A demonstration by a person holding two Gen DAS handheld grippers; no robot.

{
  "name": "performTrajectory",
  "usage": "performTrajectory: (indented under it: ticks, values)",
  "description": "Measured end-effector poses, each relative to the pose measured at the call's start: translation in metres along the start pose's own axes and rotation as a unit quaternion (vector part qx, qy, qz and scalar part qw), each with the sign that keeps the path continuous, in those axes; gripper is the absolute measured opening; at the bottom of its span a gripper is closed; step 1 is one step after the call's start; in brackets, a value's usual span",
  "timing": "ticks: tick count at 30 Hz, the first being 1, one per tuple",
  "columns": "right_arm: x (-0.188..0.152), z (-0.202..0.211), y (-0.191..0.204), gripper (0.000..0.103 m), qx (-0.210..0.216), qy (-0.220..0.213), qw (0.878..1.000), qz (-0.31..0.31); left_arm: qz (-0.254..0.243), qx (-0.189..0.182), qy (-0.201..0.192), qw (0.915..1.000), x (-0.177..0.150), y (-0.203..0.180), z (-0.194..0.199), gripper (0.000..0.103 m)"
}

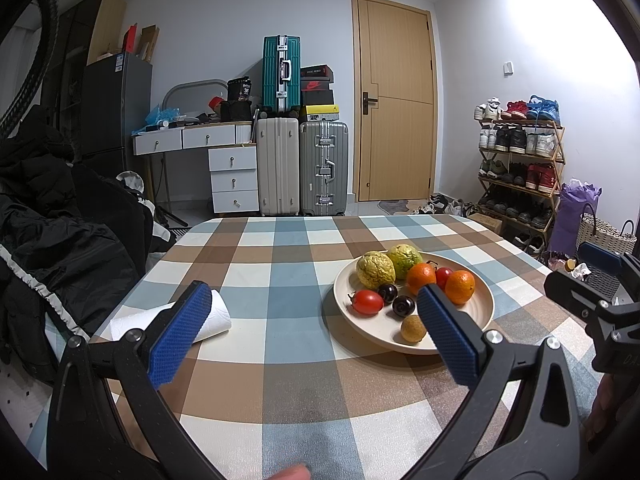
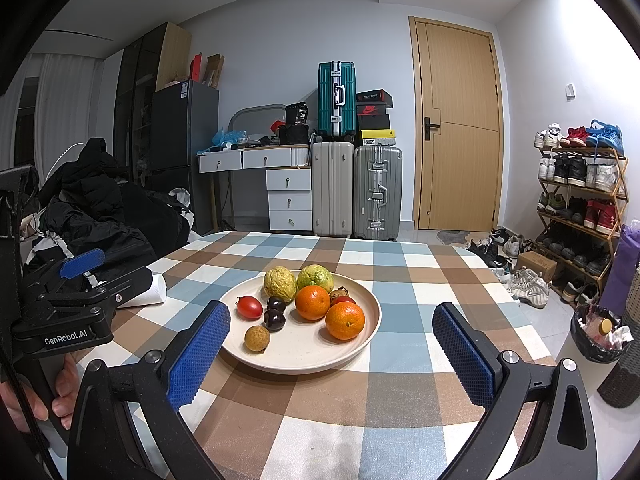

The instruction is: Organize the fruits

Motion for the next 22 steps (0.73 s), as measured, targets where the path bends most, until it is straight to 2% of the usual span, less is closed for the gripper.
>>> performTrajectory:
  ticks: [22]
  values:
    - [-0.0001, -0.0005, 0.0, 0.103, 0.0, 0.0, 1.0, 0.0, 0.0, 0.0, 0.001, 1.0, 0.0009, -0.0008, 0.002, 0.103]
Point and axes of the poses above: each gripper's, at about its wrist camera, not at the fingertips, and z roughly against the way its jaws point, y to its left, x to its top, the point moved 2 cm from there along -z, roughly the way its jaws point, and after that the axes turned 7 degrees about -x, right-handed, at the moved point
